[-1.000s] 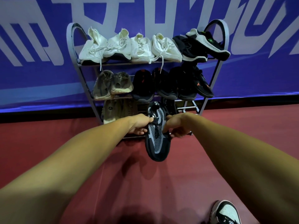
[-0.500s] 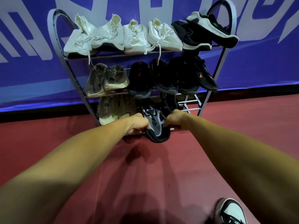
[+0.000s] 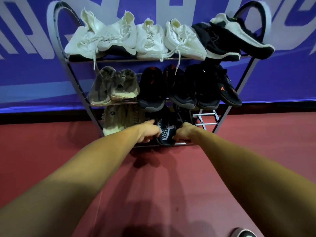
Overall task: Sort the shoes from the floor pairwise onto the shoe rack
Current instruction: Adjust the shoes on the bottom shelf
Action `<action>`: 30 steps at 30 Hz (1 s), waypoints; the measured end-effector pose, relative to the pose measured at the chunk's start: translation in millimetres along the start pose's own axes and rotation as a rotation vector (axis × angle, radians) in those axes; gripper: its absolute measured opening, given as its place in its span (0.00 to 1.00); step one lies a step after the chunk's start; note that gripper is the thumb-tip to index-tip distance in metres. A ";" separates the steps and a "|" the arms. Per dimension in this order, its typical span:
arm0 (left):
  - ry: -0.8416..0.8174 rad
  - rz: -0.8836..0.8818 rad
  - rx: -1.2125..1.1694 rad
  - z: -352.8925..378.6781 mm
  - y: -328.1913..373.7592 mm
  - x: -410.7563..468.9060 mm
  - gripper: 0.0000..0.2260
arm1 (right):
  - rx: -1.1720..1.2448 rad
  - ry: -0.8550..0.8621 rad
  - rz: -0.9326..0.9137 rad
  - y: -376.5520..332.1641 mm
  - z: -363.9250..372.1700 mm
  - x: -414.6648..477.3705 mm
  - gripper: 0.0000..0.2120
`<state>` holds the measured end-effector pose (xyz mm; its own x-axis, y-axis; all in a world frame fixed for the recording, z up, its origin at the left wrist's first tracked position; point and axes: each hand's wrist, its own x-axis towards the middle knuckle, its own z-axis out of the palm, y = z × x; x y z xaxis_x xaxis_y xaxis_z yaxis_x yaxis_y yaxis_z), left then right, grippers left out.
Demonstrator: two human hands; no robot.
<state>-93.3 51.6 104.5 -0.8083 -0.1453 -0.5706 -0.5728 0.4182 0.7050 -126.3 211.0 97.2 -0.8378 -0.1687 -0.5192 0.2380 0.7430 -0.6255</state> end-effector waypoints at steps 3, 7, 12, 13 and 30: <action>0.046 0.049 0.030 0.6 1.1 11.2 0.32 | 0.015 0.006 -0.004 -3.1 -0.1 10.9 0.12; 0.119 0.039 0.063 -2.4 2.7 22.8 0.21 | 0.143 -0.028 -0.049 -6.6 1.5 19.8 0.18; 0.091 -0.044 0.118 -6.7 6.1 30.2 0.29 | 0.090 0.044 -0.099 -12.5 2.7 37.0 0.18; 0.080 -0.062 0.128 -5.5 5.7 33.1 0.31 | 0.033 0.058 -0.087 -14.5 2.4 39.9 0.17; 0.146 -0.063 0.155 -8.4 5.4 53.3 0.16 | -0.113 -0.047 -0.038 -15.5 10.4 51.7 0.07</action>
<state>-140.7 38.6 81.4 -0.7892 -0.2990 -0.5364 -0.6041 0.5352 0.5905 -168.2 184.0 74.0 -0.8205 -0.2261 -0.5251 0.1480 0.8031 -0.5772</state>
